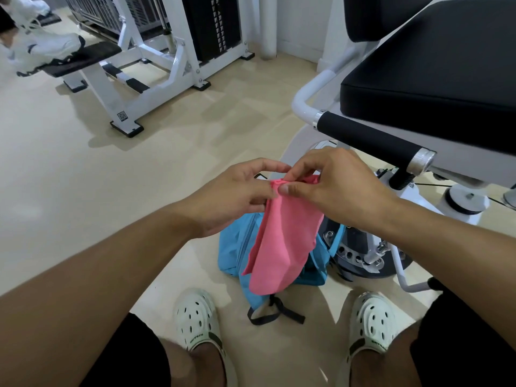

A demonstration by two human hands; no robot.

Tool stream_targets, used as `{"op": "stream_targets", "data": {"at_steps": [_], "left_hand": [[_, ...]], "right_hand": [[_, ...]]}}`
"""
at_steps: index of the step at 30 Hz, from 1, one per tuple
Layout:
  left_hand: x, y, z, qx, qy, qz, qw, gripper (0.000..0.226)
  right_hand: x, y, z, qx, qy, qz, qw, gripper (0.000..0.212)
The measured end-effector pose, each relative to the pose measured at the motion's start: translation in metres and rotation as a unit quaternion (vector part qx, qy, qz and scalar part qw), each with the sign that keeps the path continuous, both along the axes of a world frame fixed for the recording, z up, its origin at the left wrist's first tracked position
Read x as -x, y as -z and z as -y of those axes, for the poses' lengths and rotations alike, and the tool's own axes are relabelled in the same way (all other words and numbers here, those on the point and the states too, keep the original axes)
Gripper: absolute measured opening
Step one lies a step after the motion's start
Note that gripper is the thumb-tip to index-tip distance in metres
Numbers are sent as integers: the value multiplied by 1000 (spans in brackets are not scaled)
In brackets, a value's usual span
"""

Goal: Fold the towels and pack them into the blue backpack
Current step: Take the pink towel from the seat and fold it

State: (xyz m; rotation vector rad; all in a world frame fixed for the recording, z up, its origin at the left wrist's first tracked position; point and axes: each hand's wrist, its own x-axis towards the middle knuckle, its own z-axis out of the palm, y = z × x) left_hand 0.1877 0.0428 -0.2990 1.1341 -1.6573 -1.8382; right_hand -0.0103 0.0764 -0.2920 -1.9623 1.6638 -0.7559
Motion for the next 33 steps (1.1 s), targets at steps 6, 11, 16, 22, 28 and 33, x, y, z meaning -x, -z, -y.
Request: {"op": "stream_targets", "data": {"at_steps": [6,11,16,22,28,33], "left_hand": [[-1,2,-3,104,1,76,992,44],[-15,2,10,97,22,74,992,39],[-26,2,19,94,-1,63,994,39],[-37,2,25,130,-25,129,983,31],[-41,3,25,165,-12,204,965,19],[-40,2,24,166,-11,215,962,17]], "right_hand": [[0,0,-1,-3,-12,-4,1000,12],[11,-1,7,-28,-90,-172,981,20],[18,-1,7,-53,-89,-241,965,24],[21,-1,10,-76,-63,-243,965,32],[18,-1,11,-87,-39,-204,974,37],[17,-1,12,-81,-7,-145,986,31]]}}
